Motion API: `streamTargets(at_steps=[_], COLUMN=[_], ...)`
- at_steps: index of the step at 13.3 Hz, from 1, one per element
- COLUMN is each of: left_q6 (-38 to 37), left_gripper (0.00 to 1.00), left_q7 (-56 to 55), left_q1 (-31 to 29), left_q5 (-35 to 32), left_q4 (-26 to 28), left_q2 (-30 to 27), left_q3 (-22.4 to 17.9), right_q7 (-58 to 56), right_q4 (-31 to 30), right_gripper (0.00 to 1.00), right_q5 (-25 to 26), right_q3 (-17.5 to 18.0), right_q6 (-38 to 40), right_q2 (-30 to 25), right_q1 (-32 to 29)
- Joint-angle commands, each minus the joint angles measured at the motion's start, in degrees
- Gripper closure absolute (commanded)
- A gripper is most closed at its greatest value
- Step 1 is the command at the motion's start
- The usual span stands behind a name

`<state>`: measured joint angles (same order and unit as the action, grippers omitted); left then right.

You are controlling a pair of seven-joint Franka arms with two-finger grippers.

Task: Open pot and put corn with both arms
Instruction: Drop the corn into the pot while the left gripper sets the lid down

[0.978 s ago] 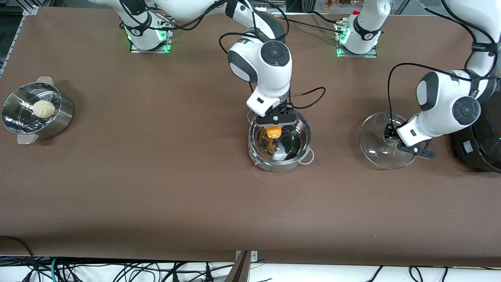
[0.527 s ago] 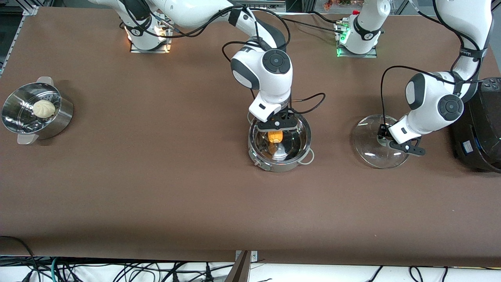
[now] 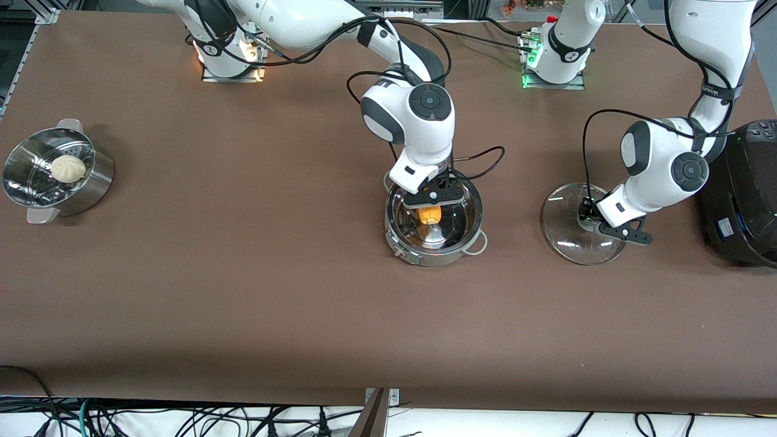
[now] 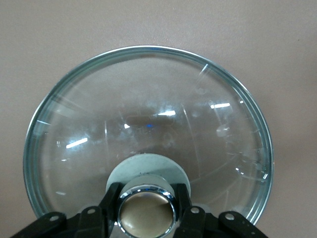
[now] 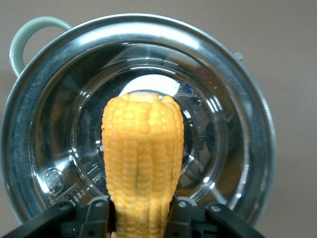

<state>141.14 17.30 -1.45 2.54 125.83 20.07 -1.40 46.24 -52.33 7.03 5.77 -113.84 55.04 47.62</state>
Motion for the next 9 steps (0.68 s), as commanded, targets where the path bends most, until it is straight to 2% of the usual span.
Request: streamTargets(at_steps=[1,3,4,5,6,7,8,9], left_q6=[1.06,1.06,1.06,1.06,1.06,1.06,1.06,1.06], left_gripper=[1.0,1.0,1.0,0.92,0.62,0.46,0.14,0.02], left_q7=[1.86,1.86,1.77,1.77,1.77,1.77,1.68,1.68], left_q1=[0.22,0.22,0.22,0.22,0.22,0.22,0.22,0.22], left_q5=[2.03,2.03,2.03,2.03,2.03,2.12,2.12,2.21], left_q4=[0.55,0.55,0.55,0.55,0.47,0.55,0.55,0.55], left_q2=[-0.82,-0.47,-0.47,-0.38,-0.38,-0.38,-0.38,-0.38], left_q3=[-0.1,-0.1,-0.1,-0.1,-0.1,-0.1,-0.1,-0.1], right_q7=[-0.54,-0.54,-0.54,-0.63,-0.71,-1.32,-1.68,-2.38], right_q4=[3.2,3.12,3.03,3.03,2.94,2.85,2.68,2.42], right_gripper=[1.0,1.0,0.92,0.83,0.79,0.74,0.66,0.6], right_q5=[0.8,0.88,0.88,1.06,2.28,3.07,3.17,3.26], right_q3=[-0.32,-0.24,-0.32,-0.32,-0.24,-0.15,-0.15,-0.15], right_q6=[-0.77,-0.77,-0.77,-0.86,-0.86,-0.86,-0.86,-0.94], right_q2=[2.17,2.43,2.44,2.44,2.44,2.52,2.61,2.61], right_q1=[0.89,0.98,0.98,0.89,0.89,0.89,0.89,0.89])
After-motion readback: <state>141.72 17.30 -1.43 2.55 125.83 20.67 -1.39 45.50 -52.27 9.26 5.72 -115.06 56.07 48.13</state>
